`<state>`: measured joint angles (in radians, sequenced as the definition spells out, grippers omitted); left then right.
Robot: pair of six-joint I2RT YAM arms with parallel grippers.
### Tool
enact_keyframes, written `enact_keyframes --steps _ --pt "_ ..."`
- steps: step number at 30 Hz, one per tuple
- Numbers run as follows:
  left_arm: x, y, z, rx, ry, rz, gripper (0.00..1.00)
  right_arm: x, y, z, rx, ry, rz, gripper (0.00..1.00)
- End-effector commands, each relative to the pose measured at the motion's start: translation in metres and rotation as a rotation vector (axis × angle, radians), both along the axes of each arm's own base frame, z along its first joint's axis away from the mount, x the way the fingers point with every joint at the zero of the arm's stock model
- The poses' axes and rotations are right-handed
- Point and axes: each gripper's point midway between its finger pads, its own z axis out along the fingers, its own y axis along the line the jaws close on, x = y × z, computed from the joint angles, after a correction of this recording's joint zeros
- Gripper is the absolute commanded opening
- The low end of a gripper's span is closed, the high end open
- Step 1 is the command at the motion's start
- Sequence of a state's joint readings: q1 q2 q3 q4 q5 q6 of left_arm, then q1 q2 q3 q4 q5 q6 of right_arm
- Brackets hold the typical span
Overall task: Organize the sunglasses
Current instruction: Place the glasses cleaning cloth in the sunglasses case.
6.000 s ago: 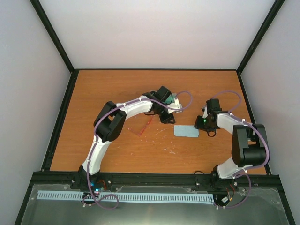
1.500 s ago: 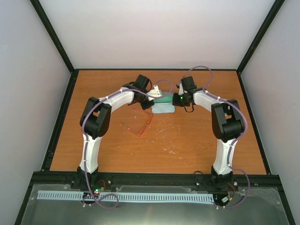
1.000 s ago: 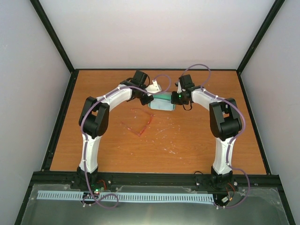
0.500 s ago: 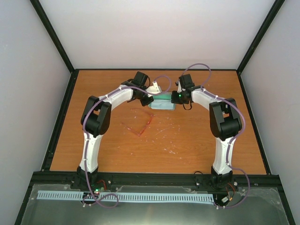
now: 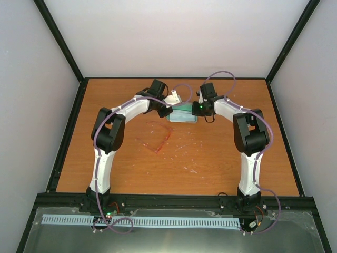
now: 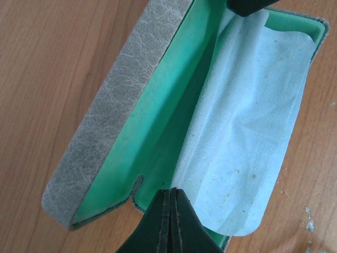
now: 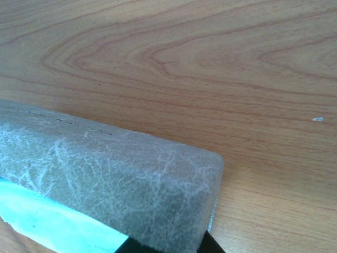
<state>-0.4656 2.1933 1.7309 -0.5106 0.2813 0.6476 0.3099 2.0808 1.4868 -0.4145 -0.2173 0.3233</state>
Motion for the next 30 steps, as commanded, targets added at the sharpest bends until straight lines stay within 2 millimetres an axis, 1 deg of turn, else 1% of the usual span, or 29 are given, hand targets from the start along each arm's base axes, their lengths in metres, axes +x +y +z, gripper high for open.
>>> enact_keyframes --steps 1,9,16,23,30 --pt "0.0149 0.0036 -0.0011 0.003 -0.037 0.000 0.00 0.0071 -0.0004 0.0000 -0.018 -0.011 -0.017 0.03" --pt "0.0185 0.0041 -0.0034 -0.002 -0.048 0.009 0.01 0.0090 -0.0001 0.0040 -0.026 -0.034 -0.026 0.03" --pt "0.0232 0.0010 0.0011 -0.017 -0.065 0.011 0.00 0.0090 0.0029 0.0037 -0.029 -0.039 -0.021 0.03" --pt "0.0205 0.0027 -0.0067 -0.013 -0.052 0.018 0.01 0.0090 0.0049 0.0032 -0.025 -0.045 -0.020 0.03" --pt "0.0226 0.0008 -0.0072 -0.026 -0.060 0.020 0.01 0.0071 0.0067 0.0018 -0.031 -0.047 -0.019 0.03"
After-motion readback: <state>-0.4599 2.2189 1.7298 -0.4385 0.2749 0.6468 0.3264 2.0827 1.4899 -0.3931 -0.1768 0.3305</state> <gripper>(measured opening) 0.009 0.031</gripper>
